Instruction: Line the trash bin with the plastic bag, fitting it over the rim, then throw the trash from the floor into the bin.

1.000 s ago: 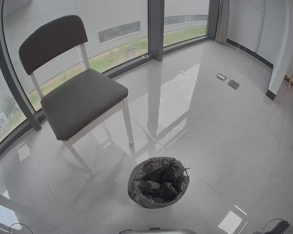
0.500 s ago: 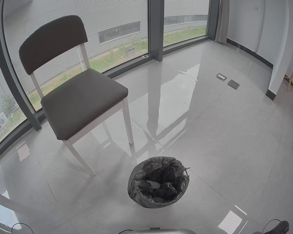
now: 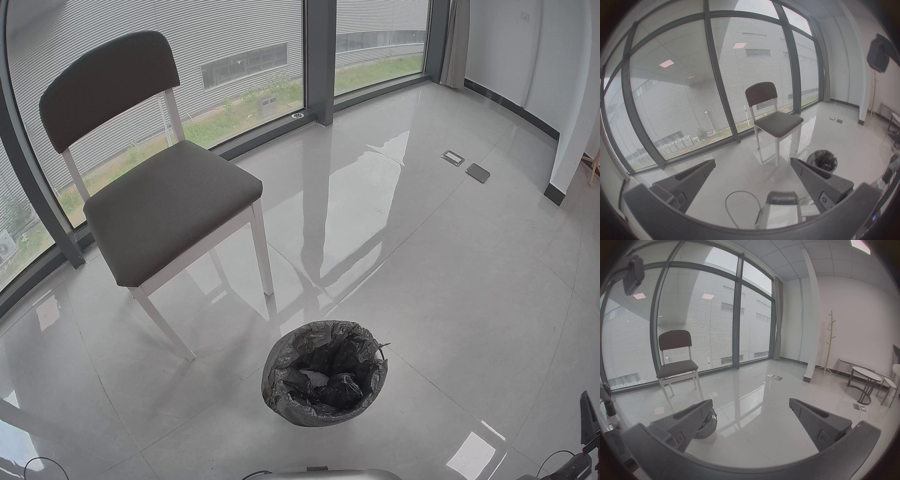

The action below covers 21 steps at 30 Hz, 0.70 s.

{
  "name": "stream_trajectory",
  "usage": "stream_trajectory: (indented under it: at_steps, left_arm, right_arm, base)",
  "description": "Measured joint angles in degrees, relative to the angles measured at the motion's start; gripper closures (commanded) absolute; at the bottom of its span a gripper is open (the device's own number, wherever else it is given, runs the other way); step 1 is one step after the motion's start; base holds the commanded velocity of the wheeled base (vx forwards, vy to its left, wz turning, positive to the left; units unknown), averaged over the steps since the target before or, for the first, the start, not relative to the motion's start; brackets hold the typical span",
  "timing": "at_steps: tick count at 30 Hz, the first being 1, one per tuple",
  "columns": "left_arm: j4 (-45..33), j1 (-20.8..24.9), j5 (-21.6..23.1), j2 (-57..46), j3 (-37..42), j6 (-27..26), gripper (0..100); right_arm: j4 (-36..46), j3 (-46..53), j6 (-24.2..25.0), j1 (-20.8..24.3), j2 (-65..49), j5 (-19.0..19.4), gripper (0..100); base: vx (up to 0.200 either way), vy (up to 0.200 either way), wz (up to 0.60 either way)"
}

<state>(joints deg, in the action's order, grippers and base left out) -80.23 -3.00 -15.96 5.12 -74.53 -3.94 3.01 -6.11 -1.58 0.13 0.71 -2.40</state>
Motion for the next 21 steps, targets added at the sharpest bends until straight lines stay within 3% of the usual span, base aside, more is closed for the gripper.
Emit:
stream_trajectory:
  at_steps: [4, 8, 11, 16, 21]
  left_arm:
    - [-8.2, -0.1, -0.3, -0.2, -4.6, -1.1, 0]
    - [-8.7, -0.1, -0.2, -0.4, -5.1, -0.4, 0]
    - [-8.5, 0.5, 2.3, -0.9, -2.1, -1.2, 0]
    - [-6.3, 2.3, 7.2, -2.8, 3.5, -6.5, 0]
    - [3.3, 2.7, 8.0, -3.8, 12.8, -4.2, 0]
  right_arm:
    - [-2.9, 3.9, 0.8, -0.1, 0.0, 1.1, 0]
    - [-3.1, 4.8, 1.1, -0.2, 0.0, 1.6, 0]
    - [-3.2, 5.0, 1.3, -0.2, 0.0, 1.7, 0]
    - [-3.2, 5.1, 1.4, -0.2, 0.0, 1.7, 0]
    - [-3.2, 5.1, 1.4, -0.2, 0.0, 1.8, 0]
  base:
    - [0.000, 0.000, 0.00]
    - [0.000, 0.000, 0.00]
    - [0.000, 0.000, 0.00]
    - [0.000, 0.000, 0.00]
    - [0.000, 0.000, 0.00]
